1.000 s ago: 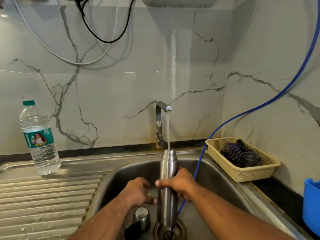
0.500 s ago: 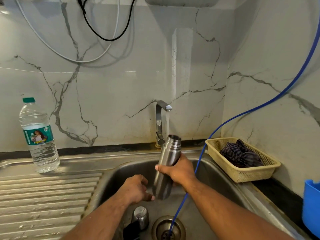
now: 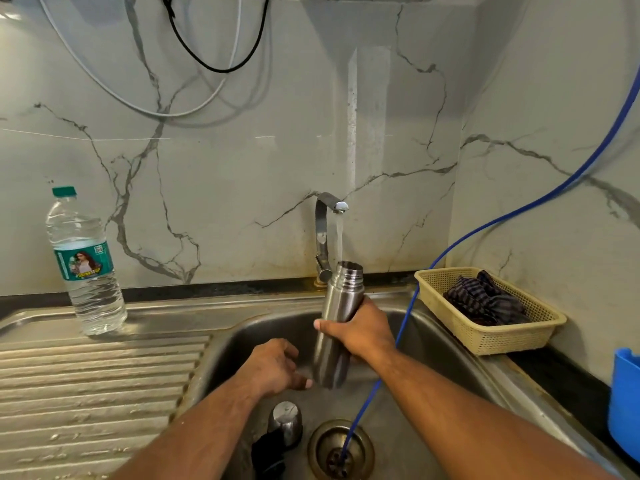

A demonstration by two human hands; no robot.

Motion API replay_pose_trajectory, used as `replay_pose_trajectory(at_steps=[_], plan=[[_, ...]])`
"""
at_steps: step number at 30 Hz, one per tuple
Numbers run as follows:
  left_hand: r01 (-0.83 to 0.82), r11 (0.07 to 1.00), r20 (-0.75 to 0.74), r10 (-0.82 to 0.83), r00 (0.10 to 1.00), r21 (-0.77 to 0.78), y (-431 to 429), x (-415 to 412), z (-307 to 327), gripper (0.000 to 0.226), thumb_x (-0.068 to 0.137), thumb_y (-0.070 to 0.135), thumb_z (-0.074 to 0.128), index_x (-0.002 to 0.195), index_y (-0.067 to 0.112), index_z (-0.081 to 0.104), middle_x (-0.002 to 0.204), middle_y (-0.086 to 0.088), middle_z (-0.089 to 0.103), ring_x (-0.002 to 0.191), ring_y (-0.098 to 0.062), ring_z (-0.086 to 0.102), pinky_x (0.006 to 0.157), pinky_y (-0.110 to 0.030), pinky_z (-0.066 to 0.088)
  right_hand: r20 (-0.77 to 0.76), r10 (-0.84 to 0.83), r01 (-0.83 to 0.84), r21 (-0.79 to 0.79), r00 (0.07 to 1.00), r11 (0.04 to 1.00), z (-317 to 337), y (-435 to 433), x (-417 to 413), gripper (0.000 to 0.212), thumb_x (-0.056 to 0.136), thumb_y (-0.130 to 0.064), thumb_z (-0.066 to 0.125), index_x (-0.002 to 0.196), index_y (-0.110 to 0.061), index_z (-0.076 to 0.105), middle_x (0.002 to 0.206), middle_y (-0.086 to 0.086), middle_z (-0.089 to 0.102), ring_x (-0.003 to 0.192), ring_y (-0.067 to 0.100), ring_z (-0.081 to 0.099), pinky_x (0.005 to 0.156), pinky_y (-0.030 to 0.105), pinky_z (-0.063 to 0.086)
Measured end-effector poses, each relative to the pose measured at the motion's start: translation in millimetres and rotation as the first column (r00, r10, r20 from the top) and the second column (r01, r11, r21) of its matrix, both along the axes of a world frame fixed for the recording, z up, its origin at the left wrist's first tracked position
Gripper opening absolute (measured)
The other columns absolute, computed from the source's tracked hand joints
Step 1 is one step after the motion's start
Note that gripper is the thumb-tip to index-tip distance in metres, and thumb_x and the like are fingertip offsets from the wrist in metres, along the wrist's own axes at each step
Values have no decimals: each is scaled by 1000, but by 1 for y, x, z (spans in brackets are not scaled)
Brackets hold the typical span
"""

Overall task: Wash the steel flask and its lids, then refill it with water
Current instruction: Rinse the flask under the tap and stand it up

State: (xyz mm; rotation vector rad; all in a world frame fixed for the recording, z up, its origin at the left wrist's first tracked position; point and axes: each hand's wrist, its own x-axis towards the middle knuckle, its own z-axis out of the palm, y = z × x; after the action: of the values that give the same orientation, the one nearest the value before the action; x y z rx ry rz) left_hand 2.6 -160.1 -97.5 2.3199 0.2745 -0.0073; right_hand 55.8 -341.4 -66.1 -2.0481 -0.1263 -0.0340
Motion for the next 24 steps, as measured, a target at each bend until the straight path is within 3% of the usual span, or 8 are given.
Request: replay_pose_trajectory(at_steps=[4,8,11,13,16,19,23,24], plan=[[-6,1000,1,6,1000,-12,-1,-1,-1,72,69,22,94,132,17,60,105,4,66,97,-8,64,90,-24,56,-147,45,-69,-162,988,984,-5,-3,-10,74,66,-38,95,126,-20,56,115,4,69,97,21,72,69,36,64],[-3,1000,-10,3,1000,-26,0,0,-1,72,70,23,94,133,18,59,108,4,66,99,-7,63,82,-19,52,17,-7,8,-59,1000,998,-1,-2,-3,74,63,-40,96,124,-25,58,117,-3,70,106,17,68,90,34,59],[-11,999,-24,10,1000,-37,-2,-1,-1,73,69,22,94,133,18,59,108,4,66,99,-8,64,80,-18,52,-113,38,-57,-168,993,984,-7,2,-10,75,64,-38,96,126,-23,58,118,1,69,104,21,70,85,39,62],[-8,999,-33,6,999,-35,-3,-1,0,74,69,22,94,134,19,58,108,5,66,96,-7,63,71,-13,49,-44,35,-43,-178,998,983,-5,3,-12,70,65,-40,95,123,-23,59,115,-2,70,103,18,70,87,38,62],[-10,999,-22,9,1000,-38,-2,0,0,73,70,22,93,134,19,58,107,5,65,94,-5,62,66,-12,44,12,-3,4,-41,1000,999,-1,4,-8,72,65,-41,95,125,-25,58,110,-6,69,99,14,68,85,36,62],[-16,999,-32,14,999,-45,-2,-1,2,73,69,23,94,133,19,59,107,5,66,95,-6,62,71,-14,46,-86,22,-38,-188,996,982,-7,2,-12,72,66,-40,95,125,-24,58,117,0,70,102,19,70,84,40,63],[-10,998,-47,7,999,-64,2,-1,4,72,69,24,94,132,18,59,108,4,66,96,-6,62,72,-15,45,21,-62,64,-133,998,989,-4,-1,-7,70,66,-42,95,124,-25,58,119,-3,70,108,18,68,95,38,58],[-9,998,-43,6,999,-66,2,-2,5,72,70,24,94,133,17,59,108,3,66,96,-6,62,70,-14,45,24,-55,59,-189,998,980,-3,0,-9,71,65,-43,94,124,-25,59,120,-3,70,109,18,68,95,38,57]])
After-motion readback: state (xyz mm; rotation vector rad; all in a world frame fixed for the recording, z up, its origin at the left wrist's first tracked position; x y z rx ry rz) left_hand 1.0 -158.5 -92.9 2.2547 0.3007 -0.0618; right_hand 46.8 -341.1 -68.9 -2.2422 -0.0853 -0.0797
